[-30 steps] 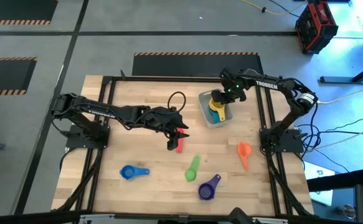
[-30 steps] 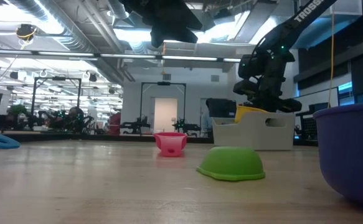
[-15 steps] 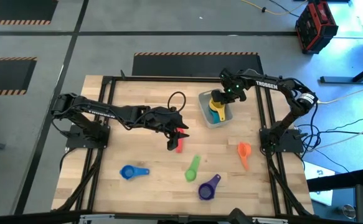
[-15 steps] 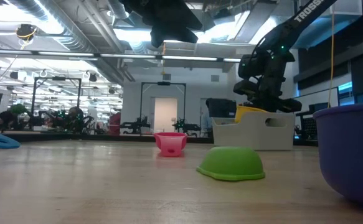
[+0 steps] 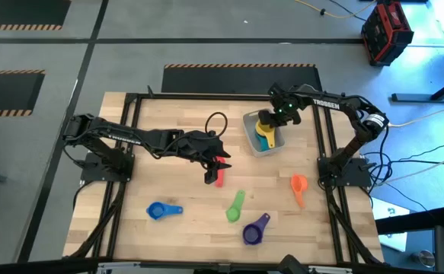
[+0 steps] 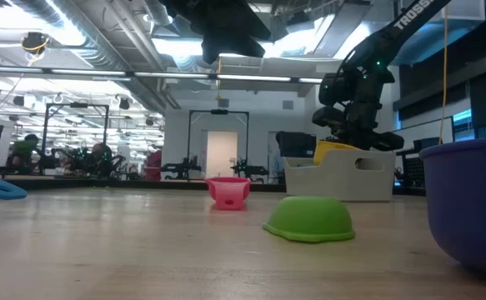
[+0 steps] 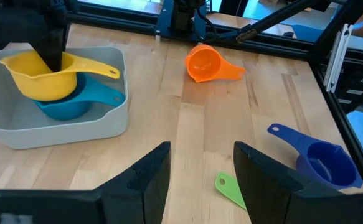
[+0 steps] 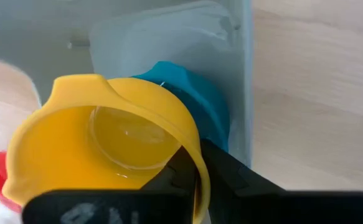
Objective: Nest measuring cups in basket
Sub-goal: Stack the yellow measuring cup on top of the light blue measuring cup in the grey bin
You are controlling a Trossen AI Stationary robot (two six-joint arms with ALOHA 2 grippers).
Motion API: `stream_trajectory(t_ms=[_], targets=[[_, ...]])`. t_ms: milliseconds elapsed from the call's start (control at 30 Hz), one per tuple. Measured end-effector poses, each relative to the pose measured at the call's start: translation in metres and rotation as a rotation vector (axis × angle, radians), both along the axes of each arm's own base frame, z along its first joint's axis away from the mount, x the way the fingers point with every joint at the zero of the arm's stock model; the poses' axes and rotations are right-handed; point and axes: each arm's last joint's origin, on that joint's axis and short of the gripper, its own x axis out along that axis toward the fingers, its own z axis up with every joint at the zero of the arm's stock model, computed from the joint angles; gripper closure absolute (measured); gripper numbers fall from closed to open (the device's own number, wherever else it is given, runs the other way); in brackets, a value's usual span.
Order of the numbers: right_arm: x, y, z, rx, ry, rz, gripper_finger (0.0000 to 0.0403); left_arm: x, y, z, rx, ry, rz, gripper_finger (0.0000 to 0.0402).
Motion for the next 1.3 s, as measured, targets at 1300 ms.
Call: stream_trajectory(t_ms=[1300], targets=[[-0.014,0.007,0.003,-0.060,-0.038,-0.050,0.0263,0.000,0.000,0.000,0.000,0.000,0.000,0.0234]])
